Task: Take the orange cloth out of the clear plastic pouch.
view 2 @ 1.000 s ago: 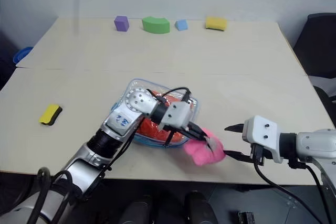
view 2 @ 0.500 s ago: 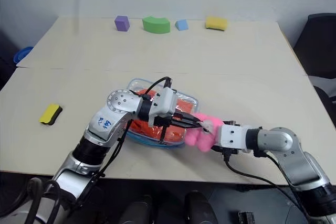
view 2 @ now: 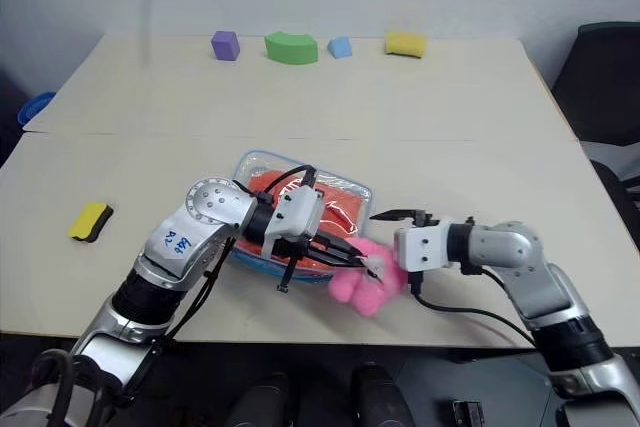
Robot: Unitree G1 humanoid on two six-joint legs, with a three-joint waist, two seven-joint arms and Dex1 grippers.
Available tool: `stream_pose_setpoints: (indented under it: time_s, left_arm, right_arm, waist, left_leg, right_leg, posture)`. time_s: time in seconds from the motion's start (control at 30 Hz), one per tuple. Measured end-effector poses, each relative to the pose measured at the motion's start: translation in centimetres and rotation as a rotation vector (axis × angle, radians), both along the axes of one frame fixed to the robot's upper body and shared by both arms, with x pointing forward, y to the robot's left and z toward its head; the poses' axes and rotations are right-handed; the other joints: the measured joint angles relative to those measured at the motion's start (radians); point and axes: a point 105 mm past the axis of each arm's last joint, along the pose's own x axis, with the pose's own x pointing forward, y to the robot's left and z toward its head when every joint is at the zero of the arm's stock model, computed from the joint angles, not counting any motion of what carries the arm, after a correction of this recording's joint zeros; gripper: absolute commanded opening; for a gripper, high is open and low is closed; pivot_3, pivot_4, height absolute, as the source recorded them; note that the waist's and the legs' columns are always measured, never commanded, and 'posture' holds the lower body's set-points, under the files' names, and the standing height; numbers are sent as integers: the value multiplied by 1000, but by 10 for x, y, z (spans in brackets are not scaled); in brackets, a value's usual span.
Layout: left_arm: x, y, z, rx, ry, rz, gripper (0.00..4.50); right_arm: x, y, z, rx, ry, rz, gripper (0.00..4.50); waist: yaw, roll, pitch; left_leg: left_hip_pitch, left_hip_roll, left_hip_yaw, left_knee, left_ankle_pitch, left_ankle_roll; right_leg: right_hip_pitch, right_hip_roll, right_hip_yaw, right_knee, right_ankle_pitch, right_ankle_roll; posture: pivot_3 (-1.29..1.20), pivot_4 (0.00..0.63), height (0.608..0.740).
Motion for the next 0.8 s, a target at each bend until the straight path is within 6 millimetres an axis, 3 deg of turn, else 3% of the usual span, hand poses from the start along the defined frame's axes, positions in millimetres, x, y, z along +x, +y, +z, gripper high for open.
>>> stream_pose_setpoints:
  time_s: [0.3, 0.4, 0.67, 0.8]
  left_arm:
    - [0, -1, -2, 4, 1, 9, 30]
    - [1, -2, -2, 4, 4, 14, 0]
    - [2, -1, -3, 11, 16, 22, 0]
    - [2, 0, -3, 12, 18, 24, 0]
  right_arm:
    - [-1, 12, -1, -18, -40, 107, 3283]
    - [-1, 15, -2, -27, -45, 134, 2740]
    - [-3, 17, -6, -51, -26, 173, 36]
    - [-3, 17, -5, -58, -32, 185, 36]
  waist:
    - [2, 0, 0]
    - [-1, 0, 0]
    - [0, 0, 0]
    - [0, 0, 0]
  left_leg:
    - [0, 0, 0, 0, 0, 0]
    - [0, 0, 0, 0, 0, 0]
    - [0, 0, 0, 0, 0, 0]
    - [0, 0, 0, 0, 0, 0]
  right_leg:
    - [0, 0, 0, 0, 0, 0]
    - [0, 0, 0, 0, 0, 0]
    - [-1, 0, 0, 1, 0, 0]
    - [-1, 0, 0, 1, 0, 0]
  posture:
    - [0, 150, 740]
    - [0, 150, 740]
    - [0, 150, 740]
    - [0, 150, 740]
